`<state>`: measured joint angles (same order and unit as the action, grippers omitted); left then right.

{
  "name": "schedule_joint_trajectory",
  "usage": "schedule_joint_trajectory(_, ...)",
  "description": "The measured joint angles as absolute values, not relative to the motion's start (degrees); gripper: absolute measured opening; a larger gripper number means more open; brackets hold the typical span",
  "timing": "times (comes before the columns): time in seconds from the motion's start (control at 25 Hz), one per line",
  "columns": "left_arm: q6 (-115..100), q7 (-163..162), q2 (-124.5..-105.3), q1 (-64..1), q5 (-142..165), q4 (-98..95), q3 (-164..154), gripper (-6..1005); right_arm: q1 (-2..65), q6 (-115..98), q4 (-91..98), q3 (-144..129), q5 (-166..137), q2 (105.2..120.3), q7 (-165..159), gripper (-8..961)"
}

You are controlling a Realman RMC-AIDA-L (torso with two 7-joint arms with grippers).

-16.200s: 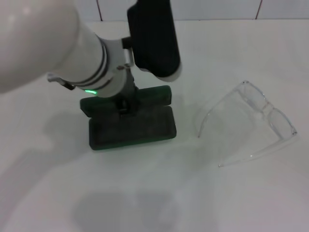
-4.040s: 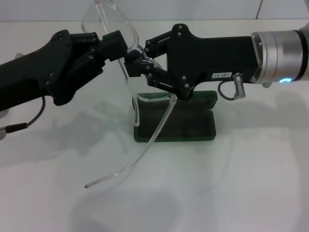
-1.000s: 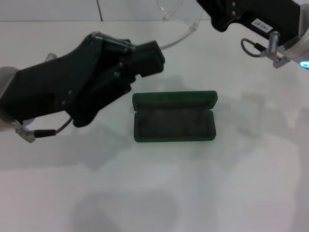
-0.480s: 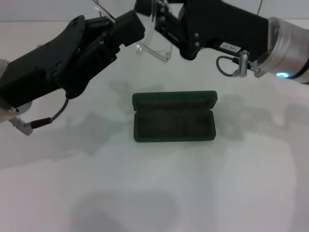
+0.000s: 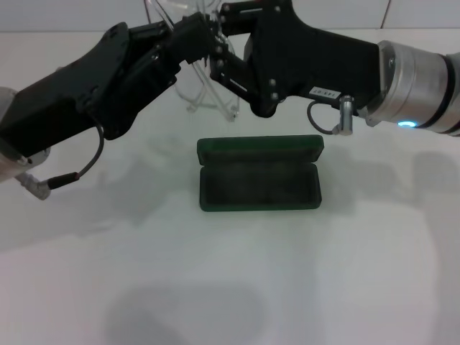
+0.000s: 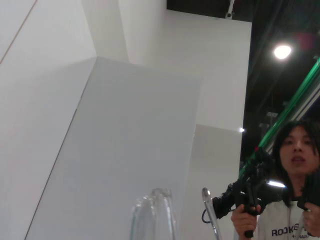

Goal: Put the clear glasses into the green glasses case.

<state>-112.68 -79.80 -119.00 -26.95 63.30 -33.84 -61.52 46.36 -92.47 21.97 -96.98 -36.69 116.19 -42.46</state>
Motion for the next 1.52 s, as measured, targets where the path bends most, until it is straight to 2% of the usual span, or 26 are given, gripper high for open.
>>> schedule_joint_trajectory(1.52,-112.91,-78.41,-118.5,-26.1,63.18,-32.38,-60.64,48,45.61,-92.03,23.49,-98.5,-37.48,116.19,-42.54,114)
